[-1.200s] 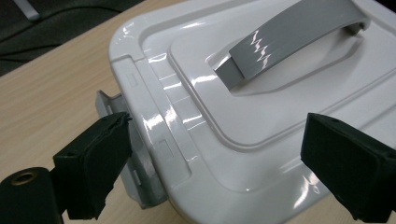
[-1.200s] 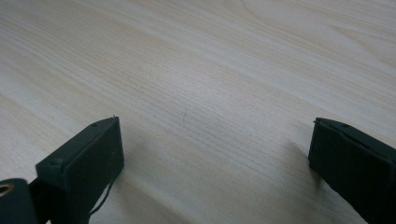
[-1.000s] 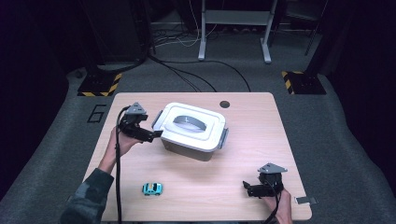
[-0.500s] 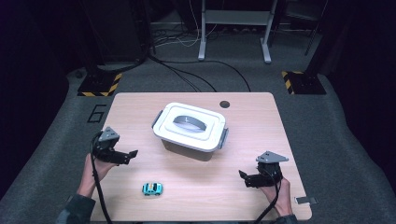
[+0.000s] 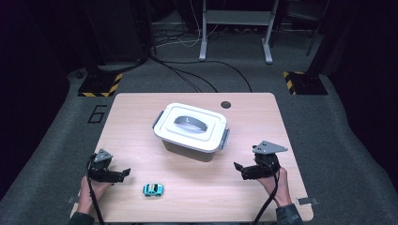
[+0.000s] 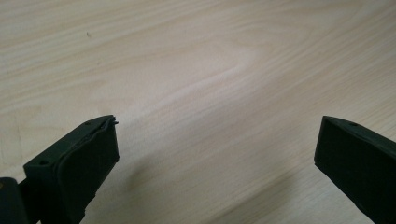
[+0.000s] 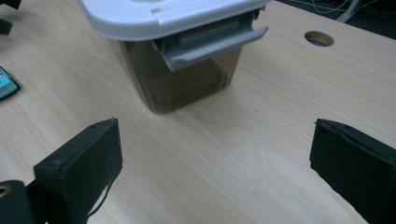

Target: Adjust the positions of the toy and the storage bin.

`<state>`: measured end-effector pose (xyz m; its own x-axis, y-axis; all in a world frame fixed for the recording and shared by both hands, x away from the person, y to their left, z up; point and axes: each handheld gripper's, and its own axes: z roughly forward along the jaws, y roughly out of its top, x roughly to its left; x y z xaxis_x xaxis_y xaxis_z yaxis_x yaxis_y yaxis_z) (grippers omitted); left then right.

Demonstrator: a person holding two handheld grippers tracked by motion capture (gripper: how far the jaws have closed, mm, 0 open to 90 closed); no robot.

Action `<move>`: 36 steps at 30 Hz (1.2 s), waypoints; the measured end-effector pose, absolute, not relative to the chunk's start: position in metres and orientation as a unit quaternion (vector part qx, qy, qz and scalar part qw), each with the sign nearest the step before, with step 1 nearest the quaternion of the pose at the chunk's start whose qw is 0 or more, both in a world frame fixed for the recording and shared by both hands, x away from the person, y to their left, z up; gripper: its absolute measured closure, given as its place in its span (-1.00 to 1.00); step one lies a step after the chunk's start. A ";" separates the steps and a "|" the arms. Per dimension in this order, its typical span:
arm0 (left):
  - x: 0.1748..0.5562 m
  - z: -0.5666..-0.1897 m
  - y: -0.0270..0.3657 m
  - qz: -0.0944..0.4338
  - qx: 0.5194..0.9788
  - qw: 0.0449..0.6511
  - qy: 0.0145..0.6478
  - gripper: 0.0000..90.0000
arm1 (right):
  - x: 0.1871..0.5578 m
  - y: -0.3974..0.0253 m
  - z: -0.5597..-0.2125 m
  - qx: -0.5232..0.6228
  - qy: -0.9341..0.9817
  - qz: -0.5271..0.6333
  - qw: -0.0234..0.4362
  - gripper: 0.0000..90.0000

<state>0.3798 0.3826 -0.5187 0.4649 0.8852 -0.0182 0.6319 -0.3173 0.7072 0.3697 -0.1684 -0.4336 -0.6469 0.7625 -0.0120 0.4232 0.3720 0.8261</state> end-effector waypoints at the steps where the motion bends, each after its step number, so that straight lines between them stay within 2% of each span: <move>1: 0.380 -0.519 0.383 0.191 0.789 0.332 0.481 -1.00 | 0.371 -0.167 -0.431 0.365 0.805 0.422 0.200 -0.97; 8: 0.376 -0.531 0.380 0.198 0.785 0.336 0.481 -1.00 | 0.387 -0.149 -0.414 0.346 0.815 0.419 0.200 -0.96; 36: 0.375 -0.531 0.379 0.201 0.784 0.335 0.482 -1.00 | 0.434 -0.095 -0.382 0.280 0.849 0.408 0.186 -0.96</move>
<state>0.3748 0.3789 -0.5313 0.4552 0.8904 -0.0073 0.6208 -0.3115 0.7195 0.4344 -0.0946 -0.3823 -0.7735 0.6278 -0.0872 0.3243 0.5102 0.7966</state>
